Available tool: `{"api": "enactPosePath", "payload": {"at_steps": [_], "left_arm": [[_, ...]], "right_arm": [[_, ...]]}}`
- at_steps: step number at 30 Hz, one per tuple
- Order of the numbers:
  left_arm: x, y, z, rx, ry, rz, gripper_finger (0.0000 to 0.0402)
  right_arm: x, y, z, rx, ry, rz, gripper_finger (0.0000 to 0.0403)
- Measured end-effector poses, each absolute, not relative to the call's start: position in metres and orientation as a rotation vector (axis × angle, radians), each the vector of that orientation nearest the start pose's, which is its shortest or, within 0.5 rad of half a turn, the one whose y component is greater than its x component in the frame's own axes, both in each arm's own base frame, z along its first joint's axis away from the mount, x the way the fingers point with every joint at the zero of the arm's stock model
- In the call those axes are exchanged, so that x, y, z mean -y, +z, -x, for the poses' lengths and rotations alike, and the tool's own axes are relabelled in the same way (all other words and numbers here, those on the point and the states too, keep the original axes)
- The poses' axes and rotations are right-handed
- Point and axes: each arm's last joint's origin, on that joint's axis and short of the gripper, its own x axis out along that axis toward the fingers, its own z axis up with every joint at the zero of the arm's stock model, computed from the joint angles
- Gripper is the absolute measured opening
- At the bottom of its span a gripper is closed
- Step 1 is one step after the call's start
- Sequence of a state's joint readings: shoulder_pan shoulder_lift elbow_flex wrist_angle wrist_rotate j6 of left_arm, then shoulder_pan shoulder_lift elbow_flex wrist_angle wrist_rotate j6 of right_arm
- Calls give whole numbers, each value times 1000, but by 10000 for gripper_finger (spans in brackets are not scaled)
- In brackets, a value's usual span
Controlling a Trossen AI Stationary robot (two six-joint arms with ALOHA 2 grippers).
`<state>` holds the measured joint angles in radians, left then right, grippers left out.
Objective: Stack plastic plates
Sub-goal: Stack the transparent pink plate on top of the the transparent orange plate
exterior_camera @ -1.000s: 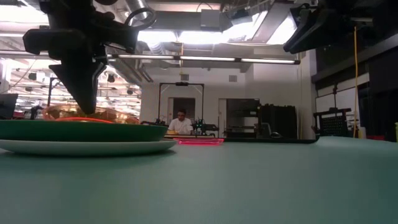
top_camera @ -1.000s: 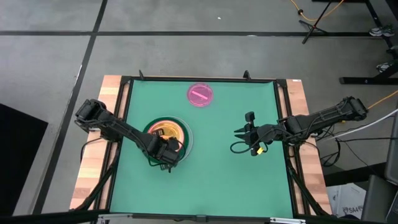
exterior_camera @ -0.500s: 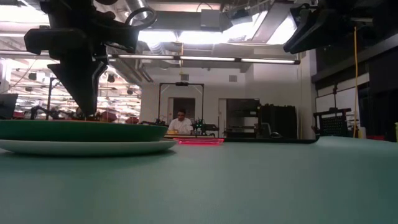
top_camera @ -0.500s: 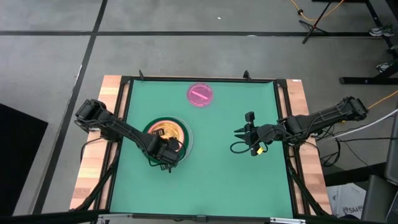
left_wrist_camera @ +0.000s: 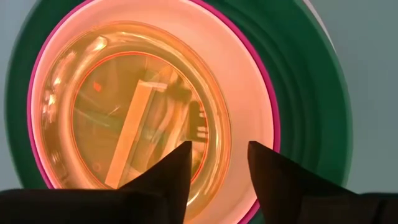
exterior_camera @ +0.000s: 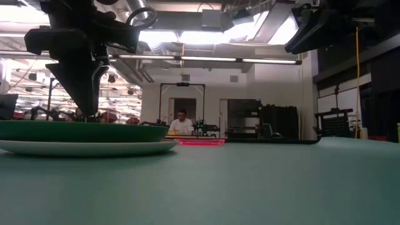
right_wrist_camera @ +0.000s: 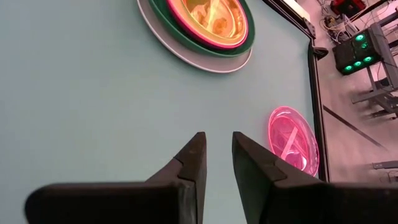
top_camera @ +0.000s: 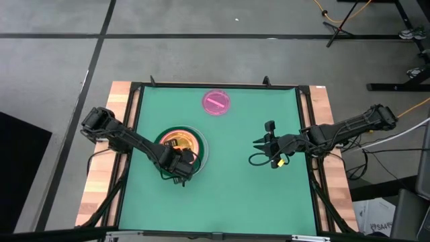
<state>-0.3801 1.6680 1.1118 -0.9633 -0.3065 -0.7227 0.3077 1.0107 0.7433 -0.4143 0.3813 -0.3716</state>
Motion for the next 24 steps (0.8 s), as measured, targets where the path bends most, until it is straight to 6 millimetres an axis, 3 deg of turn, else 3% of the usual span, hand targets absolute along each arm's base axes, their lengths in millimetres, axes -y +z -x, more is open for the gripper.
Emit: {"api": "enactPosePath", "payload": {"at_steps": [17, 24], "left_arm": [[101, 193, -277, -1301, 432, 113, 154], [102, 193, -276, -1327, 407, 142, 154]], "right_arm": [[-52, 261, -199, -652, 50, 588, 74], [-51, 261, -199, -653, 19, 599, 142]]}}
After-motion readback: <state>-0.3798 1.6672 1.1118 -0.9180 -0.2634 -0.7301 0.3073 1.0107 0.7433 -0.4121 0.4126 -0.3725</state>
